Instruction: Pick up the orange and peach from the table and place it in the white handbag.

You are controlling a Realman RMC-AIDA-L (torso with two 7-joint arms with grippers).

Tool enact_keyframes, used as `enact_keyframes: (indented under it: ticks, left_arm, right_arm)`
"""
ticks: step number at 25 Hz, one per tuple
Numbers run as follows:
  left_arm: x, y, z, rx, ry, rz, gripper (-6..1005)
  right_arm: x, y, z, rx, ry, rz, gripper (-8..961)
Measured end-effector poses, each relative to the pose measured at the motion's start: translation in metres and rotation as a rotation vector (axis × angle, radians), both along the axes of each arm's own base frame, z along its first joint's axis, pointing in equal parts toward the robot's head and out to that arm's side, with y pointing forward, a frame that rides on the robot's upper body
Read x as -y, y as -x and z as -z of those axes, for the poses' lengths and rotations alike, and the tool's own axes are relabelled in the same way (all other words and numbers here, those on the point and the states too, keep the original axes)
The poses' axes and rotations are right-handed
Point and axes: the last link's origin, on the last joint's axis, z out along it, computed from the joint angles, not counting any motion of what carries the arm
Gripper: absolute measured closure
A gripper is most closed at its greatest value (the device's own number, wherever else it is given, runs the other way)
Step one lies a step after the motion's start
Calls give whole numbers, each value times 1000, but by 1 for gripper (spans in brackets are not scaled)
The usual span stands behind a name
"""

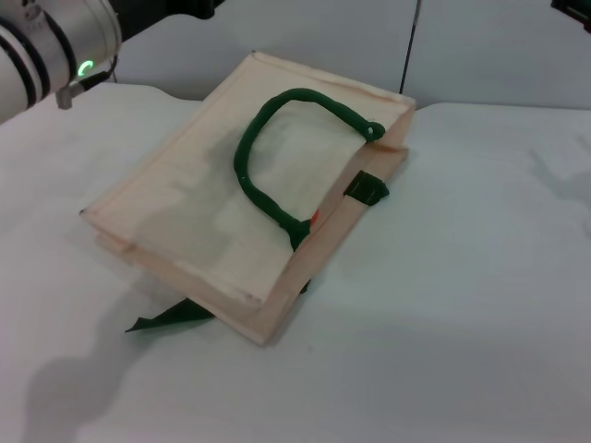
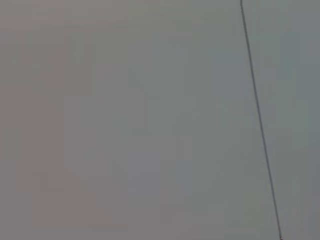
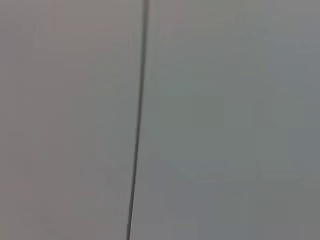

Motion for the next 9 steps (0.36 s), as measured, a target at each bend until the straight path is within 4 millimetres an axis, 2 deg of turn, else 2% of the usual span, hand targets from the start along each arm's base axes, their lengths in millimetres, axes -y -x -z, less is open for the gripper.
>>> enact_keyframes:
  ticks: [3,5,9]
  left_arm:
    - [-1,3,-2,-13,-20,5,472]
    - [-3,9,-1,-47,-43,-5,472]
    - [-3,14,1,-90,-53,-2,472]
  right_arm:
    - [-5,4,2,54,-5,-27,88]
    - [-13,5,12,50,24,-12,88]
    - [-15,6,19,46,45,-7,88]
